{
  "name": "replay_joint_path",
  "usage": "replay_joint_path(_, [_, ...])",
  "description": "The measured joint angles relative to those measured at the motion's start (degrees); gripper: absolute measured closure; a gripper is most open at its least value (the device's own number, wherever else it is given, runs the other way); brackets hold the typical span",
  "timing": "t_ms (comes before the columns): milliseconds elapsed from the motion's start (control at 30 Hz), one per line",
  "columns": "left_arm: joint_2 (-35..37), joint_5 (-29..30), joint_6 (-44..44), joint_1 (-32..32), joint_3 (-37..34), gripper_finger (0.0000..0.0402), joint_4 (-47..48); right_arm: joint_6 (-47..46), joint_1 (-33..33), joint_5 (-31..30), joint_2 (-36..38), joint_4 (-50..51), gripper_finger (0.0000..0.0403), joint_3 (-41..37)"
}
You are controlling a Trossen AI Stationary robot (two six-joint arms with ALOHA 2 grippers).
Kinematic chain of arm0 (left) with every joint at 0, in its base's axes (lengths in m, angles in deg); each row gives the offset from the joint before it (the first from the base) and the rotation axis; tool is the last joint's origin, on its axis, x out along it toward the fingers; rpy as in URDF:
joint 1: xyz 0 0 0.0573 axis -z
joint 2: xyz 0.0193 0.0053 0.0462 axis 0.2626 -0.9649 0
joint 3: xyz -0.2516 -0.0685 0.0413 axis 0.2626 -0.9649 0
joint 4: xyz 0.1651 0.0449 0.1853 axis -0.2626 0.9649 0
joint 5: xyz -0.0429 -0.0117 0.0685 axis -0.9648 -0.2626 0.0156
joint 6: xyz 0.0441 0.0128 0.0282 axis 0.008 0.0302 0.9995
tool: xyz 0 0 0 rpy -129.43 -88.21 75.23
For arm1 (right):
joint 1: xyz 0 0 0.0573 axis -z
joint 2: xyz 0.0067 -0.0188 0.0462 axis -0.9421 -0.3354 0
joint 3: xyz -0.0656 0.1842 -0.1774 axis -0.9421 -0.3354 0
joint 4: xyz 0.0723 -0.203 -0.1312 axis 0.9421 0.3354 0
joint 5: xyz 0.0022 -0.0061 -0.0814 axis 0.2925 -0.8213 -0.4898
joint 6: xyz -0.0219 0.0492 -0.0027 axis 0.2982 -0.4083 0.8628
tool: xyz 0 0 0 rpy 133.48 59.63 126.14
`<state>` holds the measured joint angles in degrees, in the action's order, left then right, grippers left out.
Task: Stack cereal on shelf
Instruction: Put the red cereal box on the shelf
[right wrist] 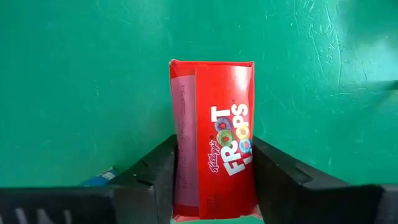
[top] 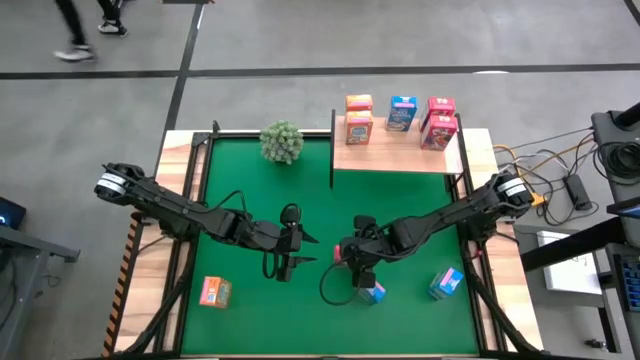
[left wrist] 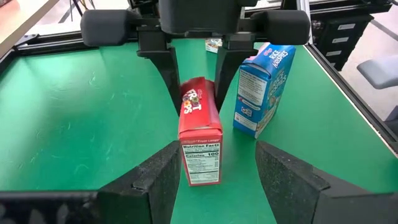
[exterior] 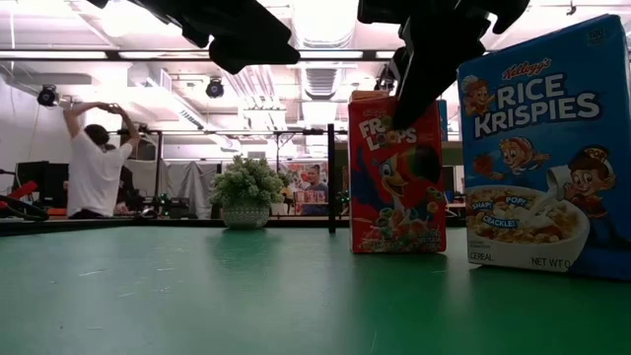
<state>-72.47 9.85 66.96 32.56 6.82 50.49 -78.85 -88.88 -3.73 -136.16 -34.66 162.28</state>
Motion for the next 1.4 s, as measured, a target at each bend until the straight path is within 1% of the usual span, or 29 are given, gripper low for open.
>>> replay_joint_path(167, [0.00, 0.01, 0.01, -0.01, 0.00, 0.0212, 0.00, 0.71, 0.00, 0.02, 0.09, 0.15, 0.0259, 0.07])
replay_joint_path(367, [0.00, -0.01, 0.00, -0.01, 0.00, 0.0212, 0.00, 1.49, 0.00, 0.09, 0.75, 1.32, 0.0256, 1.38])
replay_joint_path(567, [0.02, -0.01, 0.01, -0.01, -0.02, 0.0212, -0.02, 3.18, 0.04, 0.08, 4.23, 5.45, 0.0261, 2.78])
replay_joint_path(733, [0.02, 0.01, 0.26, -0.01, -0.02, 0.0212, -0.09, 5.18, 0.82, 0.15, 10.11, 10.53, 0.0260, 3.36])
replay_joint_path(933, [0.02, 0.02, 1.64, -0.07, -0.02, 0.0212, -2.04, 6.03, 4.19, 0.09, 20.23, 16.93, 0.0260, 3.41])
replay_joint_path(1200, [0.02, 0.04, 3.93, -0.20, 0.32, 0.0212, -3.60, 6.07, 12.50, -0.02, 33.49, 25.03, 0.0260, 3.41])
replay_joint_path(1400, [0.02, 0.04, 5.30, -0.29, 0.40, 0.0212, -4.94, 9.73, 19.63, -0.10, 39.51, 29.75, 0.0260, 3.41])
